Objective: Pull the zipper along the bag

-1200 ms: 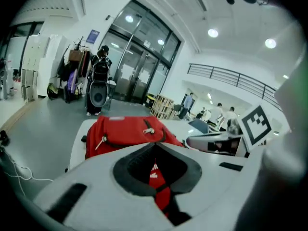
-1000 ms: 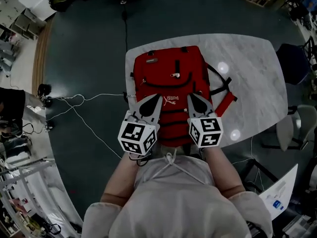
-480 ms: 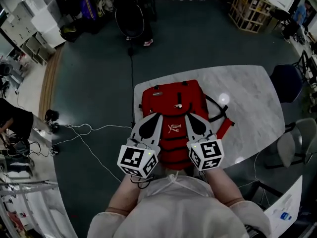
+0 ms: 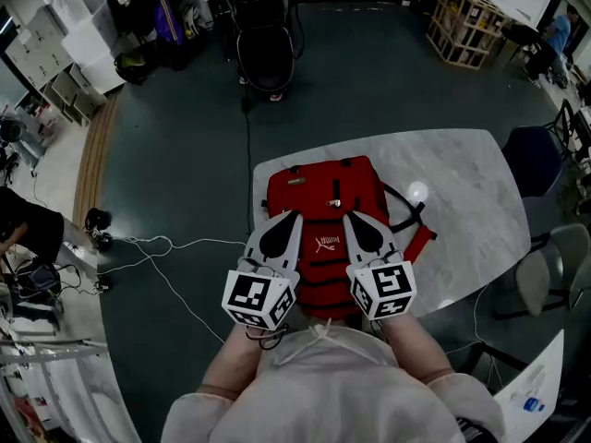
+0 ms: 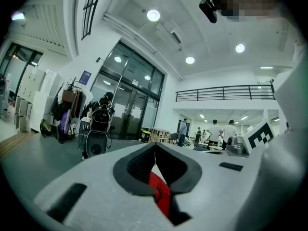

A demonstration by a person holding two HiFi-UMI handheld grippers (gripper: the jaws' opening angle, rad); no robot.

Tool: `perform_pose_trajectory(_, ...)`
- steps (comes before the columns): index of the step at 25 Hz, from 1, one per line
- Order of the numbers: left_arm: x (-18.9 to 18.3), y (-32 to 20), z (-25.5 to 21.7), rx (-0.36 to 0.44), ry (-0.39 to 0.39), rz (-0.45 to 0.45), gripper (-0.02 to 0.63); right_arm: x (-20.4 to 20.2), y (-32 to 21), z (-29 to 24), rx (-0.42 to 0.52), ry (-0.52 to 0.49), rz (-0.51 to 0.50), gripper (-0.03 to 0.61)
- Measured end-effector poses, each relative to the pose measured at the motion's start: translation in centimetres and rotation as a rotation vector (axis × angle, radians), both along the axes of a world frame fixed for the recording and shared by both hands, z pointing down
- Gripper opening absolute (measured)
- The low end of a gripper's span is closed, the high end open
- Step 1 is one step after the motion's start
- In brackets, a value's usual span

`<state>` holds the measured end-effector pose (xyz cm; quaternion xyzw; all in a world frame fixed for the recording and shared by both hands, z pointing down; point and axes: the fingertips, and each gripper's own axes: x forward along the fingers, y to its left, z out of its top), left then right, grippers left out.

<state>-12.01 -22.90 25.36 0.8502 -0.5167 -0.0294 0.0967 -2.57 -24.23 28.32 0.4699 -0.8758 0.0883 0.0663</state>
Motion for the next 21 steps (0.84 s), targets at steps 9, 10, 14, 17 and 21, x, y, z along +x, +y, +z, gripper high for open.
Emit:
perform_pose_trajectory(9,0.3,0.1,0.7,-0.014,0.004,0.001,0.02,0.0,0.4,0.1,0.006,0.016,0.001,0.025)
perform_pose_trajectory(10,0.3,0.1,0.8,-0.017,0.008,-0.001,0.02,0.0,0.4,0.1,0.011,0.024,0.0,0.025)
perform_pose_trajectory(14,0.4,0.3,1.1,-0.027,0.015,-0.006,0.02,-0.1,0.9,0.2,0.019,0.041,-0.003,0.025)
perform_pose_trajectory(17,0.5,0.4,1.3,-0.029,0.015,-0.007,0.02,0.0,1.0,0.2,0.019,0.036,-0.001,0.025)
perform_pose_trajectory(21,0.7,0.6,1.5,-0.033,0.016,-0.012,0.02,0.4,1.0,0.1,0.017,0.029,0.004,0.025)
